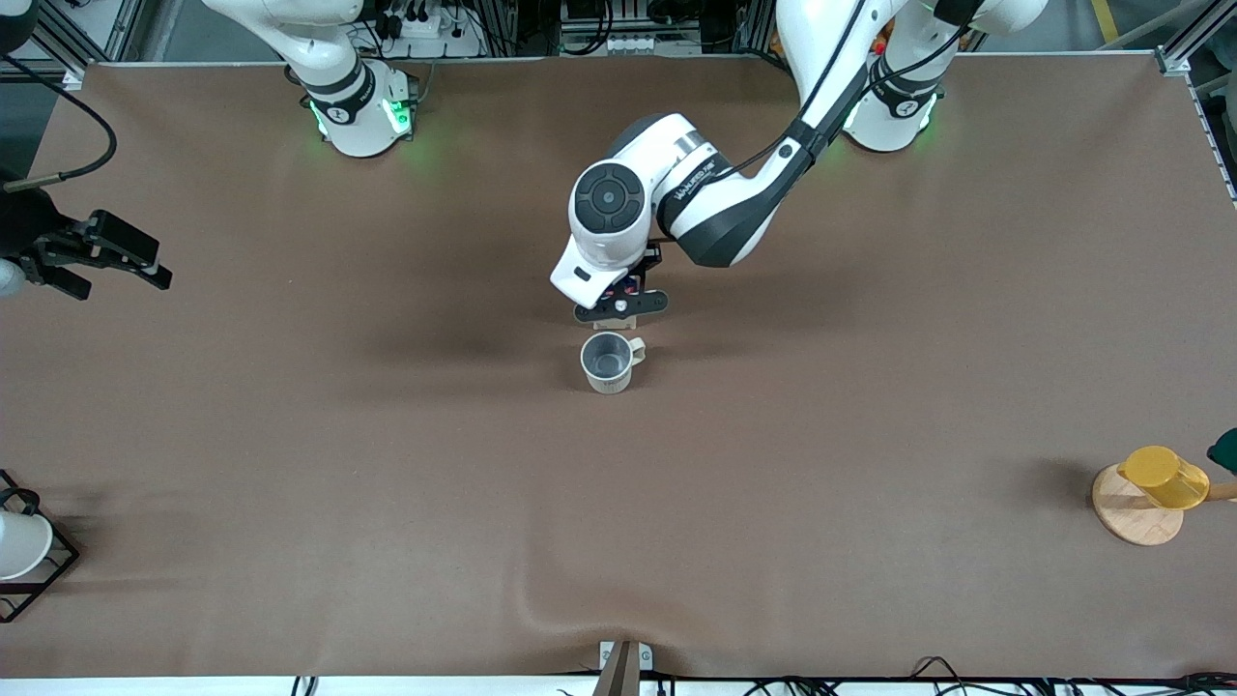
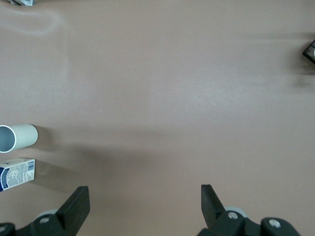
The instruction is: Place milk next to cup
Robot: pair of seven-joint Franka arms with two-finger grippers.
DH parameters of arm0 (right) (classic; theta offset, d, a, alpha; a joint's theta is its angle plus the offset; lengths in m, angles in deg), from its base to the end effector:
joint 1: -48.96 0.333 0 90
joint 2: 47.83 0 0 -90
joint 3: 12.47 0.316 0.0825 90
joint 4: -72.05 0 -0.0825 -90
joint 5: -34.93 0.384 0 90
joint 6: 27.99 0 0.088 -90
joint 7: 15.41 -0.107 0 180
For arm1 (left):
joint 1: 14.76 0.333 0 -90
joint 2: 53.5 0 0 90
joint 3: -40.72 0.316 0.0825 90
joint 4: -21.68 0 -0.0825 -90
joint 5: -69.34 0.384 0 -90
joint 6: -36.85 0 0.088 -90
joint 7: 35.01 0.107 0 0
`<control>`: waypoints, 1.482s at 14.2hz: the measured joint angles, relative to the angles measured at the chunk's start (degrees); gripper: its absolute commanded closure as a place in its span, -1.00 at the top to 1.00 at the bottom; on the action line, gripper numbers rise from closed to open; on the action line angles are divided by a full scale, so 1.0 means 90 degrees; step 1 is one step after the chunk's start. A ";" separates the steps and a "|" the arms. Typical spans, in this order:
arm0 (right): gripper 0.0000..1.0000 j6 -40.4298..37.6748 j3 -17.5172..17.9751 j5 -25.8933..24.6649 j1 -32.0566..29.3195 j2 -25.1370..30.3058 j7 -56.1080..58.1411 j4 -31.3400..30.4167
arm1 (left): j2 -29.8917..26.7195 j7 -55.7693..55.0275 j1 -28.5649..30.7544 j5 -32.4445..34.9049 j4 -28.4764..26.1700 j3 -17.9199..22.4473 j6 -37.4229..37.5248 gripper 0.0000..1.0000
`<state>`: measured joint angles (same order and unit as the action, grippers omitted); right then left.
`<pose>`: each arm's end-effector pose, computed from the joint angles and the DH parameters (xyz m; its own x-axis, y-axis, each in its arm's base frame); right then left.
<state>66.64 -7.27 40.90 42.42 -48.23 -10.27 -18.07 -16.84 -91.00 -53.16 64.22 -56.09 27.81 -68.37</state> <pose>0.5650 -0.0030 0.6276 0.9951 0.0574 0.0803 0.0652 -0.9931 -0.0978 0.4621 -0.5370 0.3436 0.9549 0.1403 -0.2616 0.1439 -0.9896 -0.0053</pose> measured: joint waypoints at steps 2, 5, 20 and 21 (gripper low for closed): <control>1.00 0.0000 0.0007 -0.0039 0.0060 0.0000 -0.0158 0.0023 | 0.0000 0.0004 0.0000 0.0000 0.0002 0.0000 -0.0030 1.00; 1.00 0.0000 0.0017 -0.0111 0.0316 0.0000 -0.0557 0.0027 | 0.0000 0.0006 0.0000 0.0001 0.0053 0.0001 -0.0048 1.00; 1.00 -0.0010 -0.0011 -0.0537 0.0566 -0.0124 -0.0788 0.0305 | -0.2384 0.1769 0.2964 0.0336 0.0356 0.0130 0.1915 1.00; 1.00 -0.0019 -0.0012 -0.0542 0.0566 -0.0127 -0.0788 0.0306 | -0.2419 0.1947 0.3133 0.0487 0.0353 0.0127 0.2015 1.00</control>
<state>66.47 -7.38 36.02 47.51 -49.37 -17.37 -15.31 -38.61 -73.48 -24.97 68.60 -52.92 28.95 -50.24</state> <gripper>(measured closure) 0.000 0.000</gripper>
